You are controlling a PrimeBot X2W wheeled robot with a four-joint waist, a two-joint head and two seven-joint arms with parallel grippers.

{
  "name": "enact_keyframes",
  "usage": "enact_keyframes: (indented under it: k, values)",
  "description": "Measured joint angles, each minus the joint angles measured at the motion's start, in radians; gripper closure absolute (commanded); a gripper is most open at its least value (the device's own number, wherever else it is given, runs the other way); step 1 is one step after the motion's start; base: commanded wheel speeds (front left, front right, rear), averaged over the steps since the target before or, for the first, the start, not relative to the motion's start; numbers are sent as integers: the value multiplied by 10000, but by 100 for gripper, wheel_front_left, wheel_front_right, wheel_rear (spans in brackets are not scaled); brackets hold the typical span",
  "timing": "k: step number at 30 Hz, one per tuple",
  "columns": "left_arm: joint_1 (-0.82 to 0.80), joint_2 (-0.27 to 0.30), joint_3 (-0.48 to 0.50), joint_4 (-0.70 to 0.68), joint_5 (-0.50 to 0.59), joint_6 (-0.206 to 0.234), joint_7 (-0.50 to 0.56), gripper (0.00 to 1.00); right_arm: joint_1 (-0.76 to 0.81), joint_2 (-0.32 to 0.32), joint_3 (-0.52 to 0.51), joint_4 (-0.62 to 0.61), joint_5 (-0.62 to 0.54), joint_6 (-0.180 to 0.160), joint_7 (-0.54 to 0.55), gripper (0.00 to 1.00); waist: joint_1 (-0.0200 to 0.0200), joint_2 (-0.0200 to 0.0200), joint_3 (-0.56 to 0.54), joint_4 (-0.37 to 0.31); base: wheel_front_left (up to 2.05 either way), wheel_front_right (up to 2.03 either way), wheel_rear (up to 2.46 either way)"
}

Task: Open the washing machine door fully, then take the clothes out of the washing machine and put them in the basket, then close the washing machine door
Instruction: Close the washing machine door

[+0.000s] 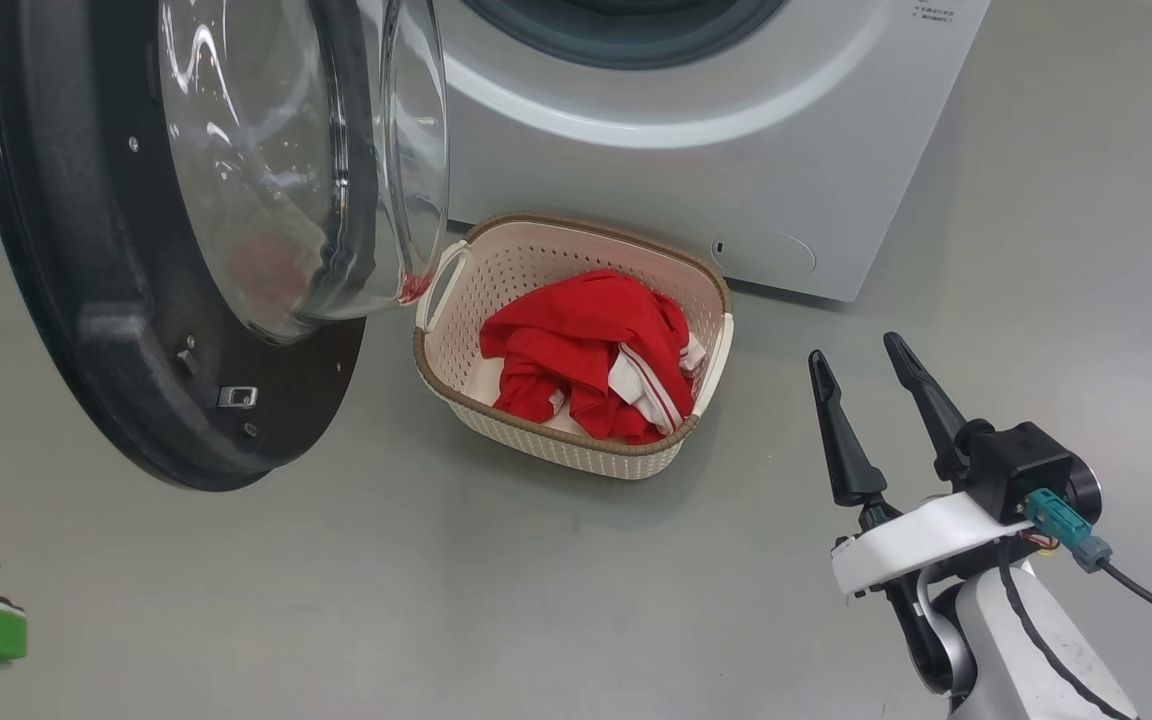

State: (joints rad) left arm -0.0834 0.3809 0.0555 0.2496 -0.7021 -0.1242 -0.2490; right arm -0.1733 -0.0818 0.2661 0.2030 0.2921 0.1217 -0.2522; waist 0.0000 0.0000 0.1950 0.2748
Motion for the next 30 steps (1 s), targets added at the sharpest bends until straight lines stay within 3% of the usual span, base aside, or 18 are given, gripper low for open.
enact_keyframes:
  k: [11,12,14,27,30]
  values:
    - [-18,54,-63,73,-33,-2,0,0,3,17,-17,0,0,0,0,0,0,0,42,-12,0,0,0]
    - [-22,56,-84,75,-61,-2,-2,40,3,17,-19,0,0,0,0,0,0,0,47,-11,0,0,0]
    - [-27,61,-165,77,-121,-2,-2,100,3,17,-23,0,0,0,0,0,1,0,57,-11,0,0,0]
    - [-62,272,-194,82,-138,-2,-2,100,3,31,-61,-6,0,0,0,0,0,0,105,-8,0,0,0]
    - [-237,245,-140,67,-721,-2,-2,100,3,35,-79,-8,0,0,0,0,0,0,117,-4,0,0,0]
